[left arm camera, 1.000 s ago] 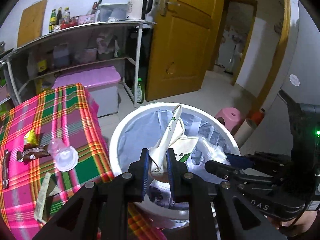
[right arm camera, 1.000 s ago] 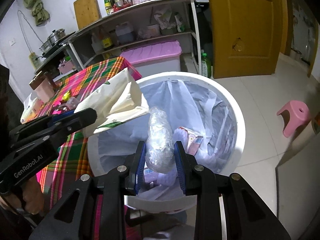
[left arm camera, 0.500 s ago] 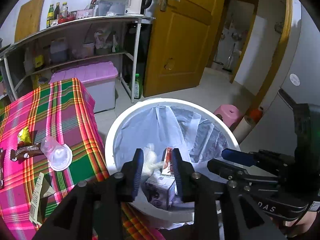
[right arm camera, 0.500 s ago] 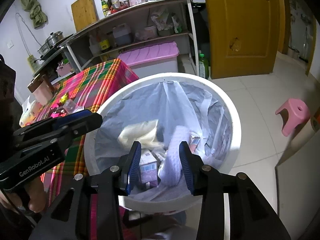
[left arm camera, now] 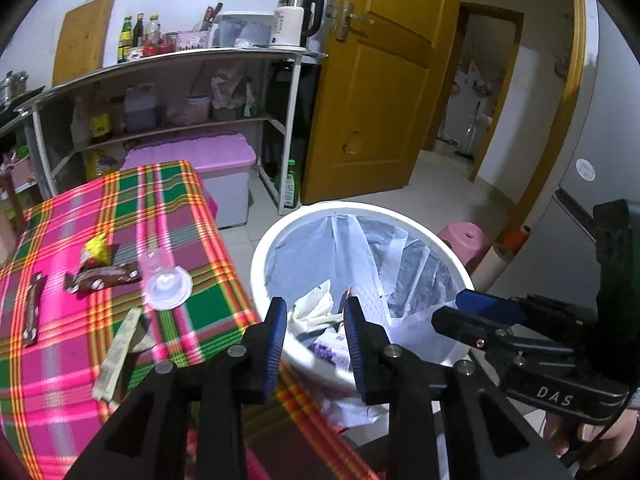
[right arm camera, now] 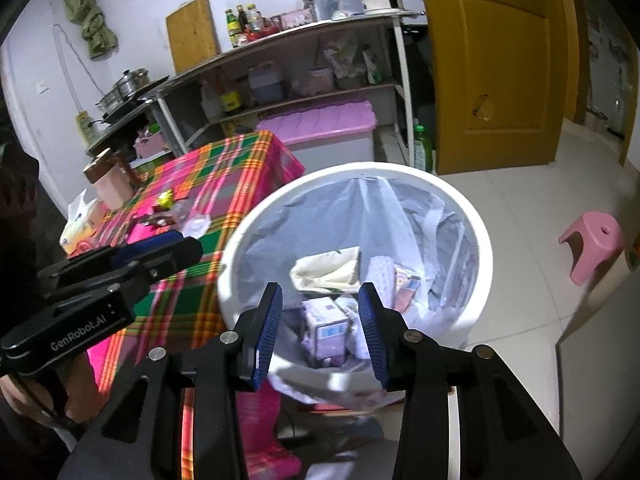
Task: Collect trash
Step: 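Bring both open tools back over the table toward the remaining trash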
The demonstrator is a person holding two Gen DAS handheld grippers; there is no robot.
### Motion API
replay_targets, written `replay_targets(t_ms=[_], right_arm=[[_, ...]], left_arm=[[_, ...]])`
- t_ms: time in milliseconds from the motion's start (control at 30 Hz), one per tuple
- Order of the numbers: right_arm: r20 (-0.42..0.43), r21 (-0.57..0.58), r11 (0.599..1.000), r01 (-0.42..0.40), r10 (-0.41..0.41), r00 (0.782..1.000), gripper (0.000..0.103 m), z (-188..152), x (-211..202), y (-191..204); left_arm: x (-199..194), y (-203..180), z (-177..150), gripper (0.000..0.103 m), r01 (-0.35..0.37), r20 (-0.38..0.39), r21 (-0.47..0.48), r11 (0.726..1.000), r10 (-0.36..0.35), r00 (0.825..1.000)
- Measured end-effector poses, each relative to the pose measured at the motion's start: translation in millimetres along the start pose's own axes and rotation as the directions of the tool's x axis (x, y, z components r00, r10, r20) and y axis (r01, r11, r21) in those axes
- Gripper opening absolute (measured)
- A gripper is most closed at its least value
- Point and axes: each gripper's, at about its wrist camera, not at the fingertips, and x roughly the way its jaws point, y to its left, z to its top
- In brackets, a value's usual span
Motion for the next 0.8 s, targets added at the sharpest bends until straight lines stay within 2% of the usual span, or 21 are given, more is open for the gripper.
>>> replay_targets(t_ms=[467, 800], right_arm=[[-0.001, -0.063, 0.994, -0.084, 0.084, 0.996, 0.041, -19.4, -15.4, 46.0], [0.008, -0.112, 0.987, -0.112, 0.113, 0.994, 0.041, -24.8, -26.1, 69.7]], left_arm=[[-56.3, 24.6, -34.7, 0.029, -0.060, 0.033, -0.040, 0.997, 0.061, 0.998], [-85.6, 44.6, -54.1, 0.029, -0.102, 0.051, -0.083, 0.991, 0.106, 0.993]])
